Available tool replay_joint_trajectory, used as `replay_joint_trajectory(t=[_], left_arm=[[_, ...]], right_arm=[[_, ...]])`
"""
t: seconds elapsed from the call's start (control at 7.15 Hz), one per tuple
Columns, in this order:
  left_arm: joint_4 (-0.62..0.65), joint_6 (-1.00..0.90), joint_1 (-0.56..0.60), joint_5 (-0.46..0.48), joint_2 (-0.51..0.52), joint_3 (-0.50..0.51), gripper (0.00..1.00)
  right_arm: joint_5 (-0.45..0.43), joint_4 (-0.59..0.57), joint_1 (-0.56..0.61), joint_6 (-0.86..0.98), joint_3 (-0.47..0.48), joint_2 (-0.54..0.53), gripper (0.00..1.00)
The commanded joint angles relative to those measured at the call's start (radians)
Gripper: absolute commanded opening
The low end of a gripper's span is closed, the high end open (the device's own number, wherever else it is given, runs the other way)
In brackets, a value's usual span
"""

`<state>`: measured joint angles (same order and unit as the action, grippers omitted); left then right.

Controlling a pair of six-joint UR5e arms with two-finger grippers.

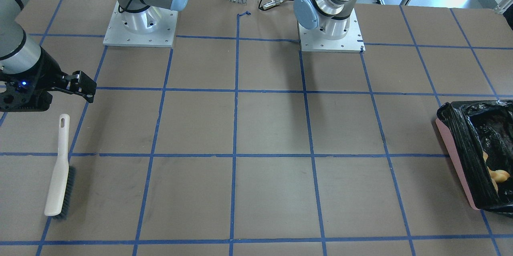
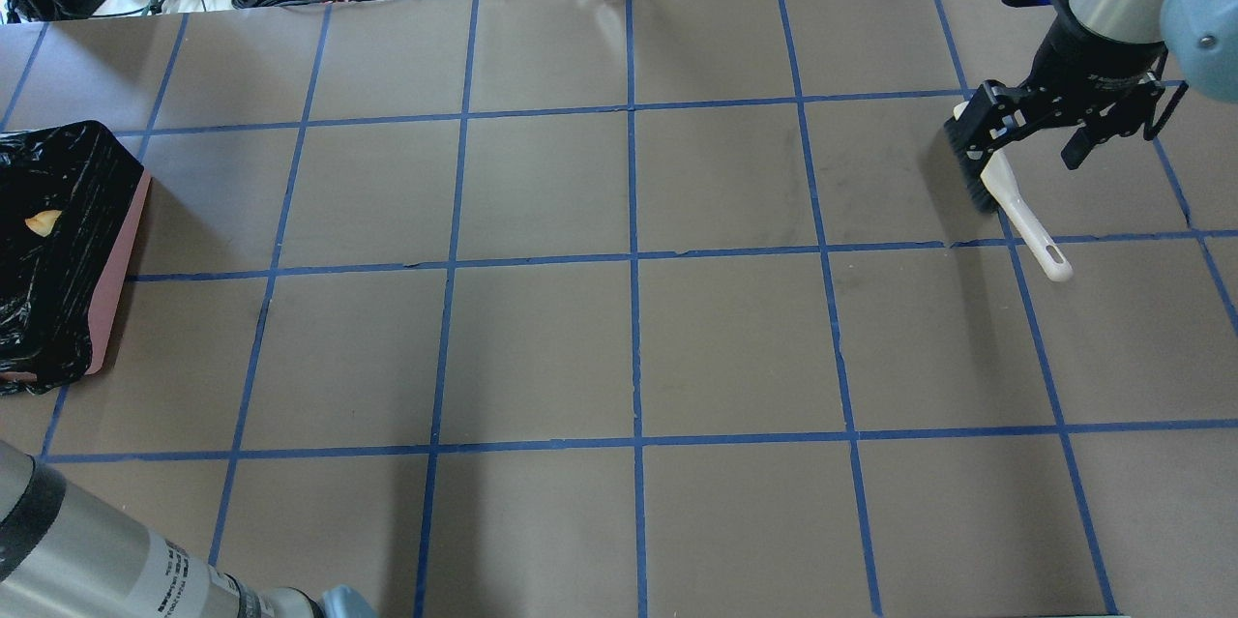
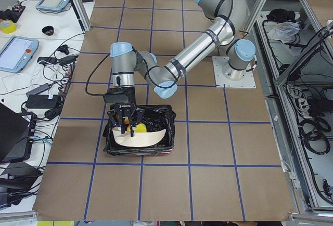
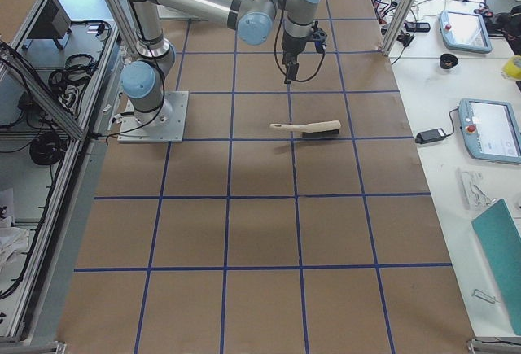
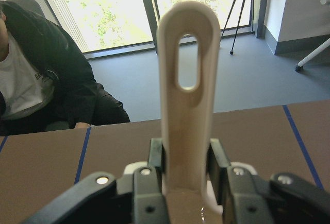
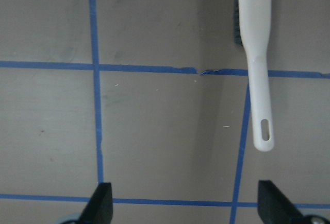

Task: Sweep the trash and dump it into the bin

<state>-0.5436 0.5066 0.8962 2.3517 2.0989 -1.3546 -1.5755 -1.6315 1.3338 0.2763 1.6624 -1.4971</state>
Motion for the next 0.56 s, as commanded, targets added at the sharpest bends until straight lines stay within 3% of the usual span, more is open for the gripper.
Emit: replay_joint_trajectory(t=[0.0, 0.14, 0.42], left_arm=[[0.002, -0.003, 0.000, 0.015, 0.001, -0.027, 0.00], [0.008, -0.110, 0.001, 0.112, 0.013, -0.093, 0.00], [0.017, -0.108, 0.004, 0.146, 0.003, -0.086, 0.00]], right_arm=[[0.069, 0.064, 0.001, -0.008, -0.004, -0.057, 1.00], [0.060, 0.064, 0.005, -0.011, -0.004, -0.077, 1.00], [0.043, 0.068, 0.069, -0.102, -0.007, -0.112, 1.00]])
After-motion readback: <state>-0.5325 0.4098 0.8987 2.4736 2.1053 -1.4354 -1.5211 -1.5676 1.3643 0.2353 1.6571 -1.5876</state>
